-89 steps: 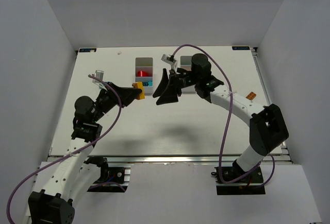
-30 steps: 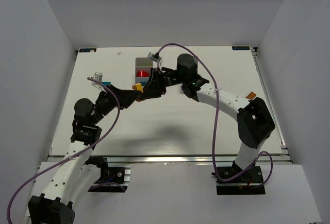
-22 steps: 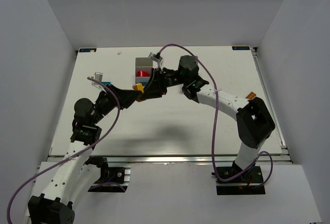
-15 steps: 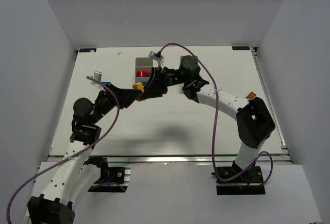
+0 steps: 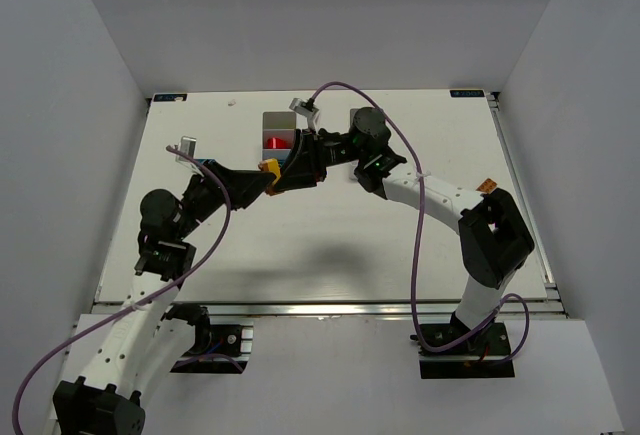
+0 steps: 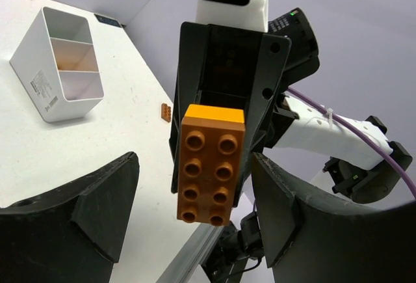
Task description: Sort the legos into containers by color
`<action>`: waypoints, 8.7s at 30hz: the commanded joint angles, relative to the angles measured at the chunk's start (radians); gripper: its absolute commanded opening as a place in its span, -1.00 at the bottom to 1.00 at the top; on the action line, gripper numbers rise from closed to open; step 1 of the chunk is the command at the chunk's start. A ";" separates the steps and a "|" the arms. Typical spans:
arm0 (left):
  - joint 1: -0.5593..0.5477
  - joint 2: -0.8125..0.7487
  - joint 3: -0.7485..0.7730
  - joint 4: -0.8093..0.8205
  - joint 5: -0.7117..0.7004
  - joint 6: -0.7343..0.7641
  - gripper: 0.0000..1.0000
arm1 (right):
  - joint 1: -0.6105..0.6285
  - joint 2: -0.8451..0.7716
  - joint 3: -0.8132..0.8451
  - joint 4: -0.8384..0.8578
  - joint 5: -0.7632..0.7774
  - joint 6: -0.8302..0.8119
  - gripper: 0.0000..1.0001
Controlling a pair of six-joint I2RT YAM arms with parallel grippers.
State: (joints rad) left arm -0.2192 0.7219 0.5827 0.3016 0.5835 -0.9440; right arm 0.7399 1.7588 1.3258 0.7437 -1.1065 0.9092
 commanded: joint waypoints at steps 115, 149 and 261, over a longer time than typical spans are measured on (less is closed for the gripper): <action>0.067 -0.024 0.109 -0.308 -0.105 0.165 -0.87 | -0.321 0.122 0.236 -0.980 0.999 -1.977 -0.54; 0.067 0.034 -0.017 -0.071 -0.135 -0.071 -0.86 | -0.309 -0.205 0.058 -0.841 0.232 -0.846 0.52; -0.128 0.025 0.207 -0.725 -0.915 0.028 0.85 | -0.339 0.050 0.210 -1.297 0.823 -2.138 -1.00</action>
State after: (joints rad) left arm -0.3550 0.7647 0.7658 -0.3962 -0.3122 -0.9173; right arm 0.4095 1.7840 1.4704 -0.5240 -0.3119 -1.1412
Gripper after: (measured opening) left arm 0.927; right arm 0.241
